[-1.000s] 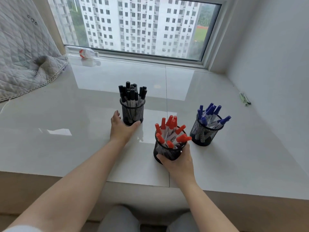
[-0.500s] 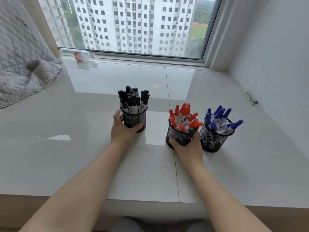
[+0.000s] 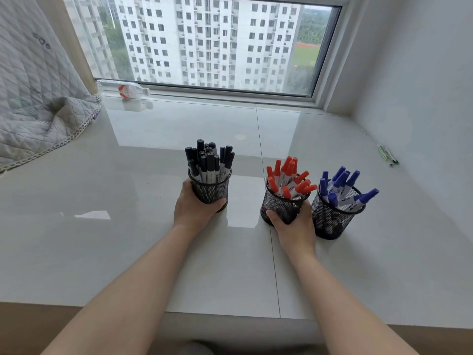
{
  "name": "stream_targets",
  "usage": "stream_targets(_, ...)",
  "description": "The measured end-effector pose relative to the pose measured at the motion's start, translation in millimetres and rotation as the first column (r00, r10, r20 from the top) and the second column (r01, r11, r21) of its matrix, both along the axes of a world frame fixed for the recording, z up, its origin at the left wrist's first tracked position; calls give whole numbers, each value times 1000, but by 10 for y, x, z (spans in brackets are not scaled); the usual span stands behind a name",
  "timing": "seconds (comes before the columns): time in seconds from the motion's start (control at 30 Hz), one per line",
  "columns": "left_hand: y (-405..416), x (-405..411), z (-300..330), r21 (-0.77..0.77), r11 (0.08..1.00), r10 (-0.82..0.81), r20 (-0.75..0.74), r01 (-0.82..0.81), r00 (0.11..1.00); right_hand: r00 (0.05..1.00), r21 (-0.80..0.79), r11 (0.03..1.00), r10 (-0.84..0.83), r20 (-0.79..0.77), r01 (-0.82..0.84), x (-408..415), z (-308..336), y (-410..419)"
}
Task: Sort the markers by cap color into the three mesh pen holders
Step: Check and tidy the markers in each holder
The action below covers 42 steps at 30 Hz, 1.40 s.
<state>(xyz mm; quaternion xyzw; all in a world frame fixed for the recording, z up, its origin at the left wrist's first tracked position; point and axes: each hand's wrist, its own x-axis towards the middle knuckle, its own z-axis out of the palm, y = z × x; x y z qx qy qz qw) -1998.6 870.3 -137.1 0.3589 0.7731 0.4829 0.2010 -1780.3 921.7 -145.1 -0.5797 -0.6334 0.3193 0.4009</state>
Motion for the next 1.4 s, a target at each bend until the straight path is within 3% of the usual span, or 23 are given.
stream_targets(0.37,-871,452,84,-46,997,-65,12,65,998,1000,-17,1000,6,25,-5,41,69,-118)
stream_targets(0.8,-1237,1025,84,-30,999,-11,-10,11,1000,978,6,999,-49,-204,51,240,134,-750)
stream_targets(0.9,-1266,1036,97,3,998,-59,49,59,997,976,70,998,11,-217,5,212,310,-871)
stream_targets(1.0,-1324,1014,177,125,986,-130,198,106,972,967,148,986,111,-230,-78,165,570,-955)
stream_targets(1.1,-1400,983,297,274,959,-140,215,78,967,953,268,947,233,-191,-178,95,793,-1055)
stream_targets(1.23,-1441,877,537,391,920,-44,159,-22,986,926,336,874,376,-13,-351,-22,946,-1183)
stream_targets(1.4,-1397,709,712,380,925,11,-8,-7,1000,927,330,868,326,186,-372,-139,998,-1242)
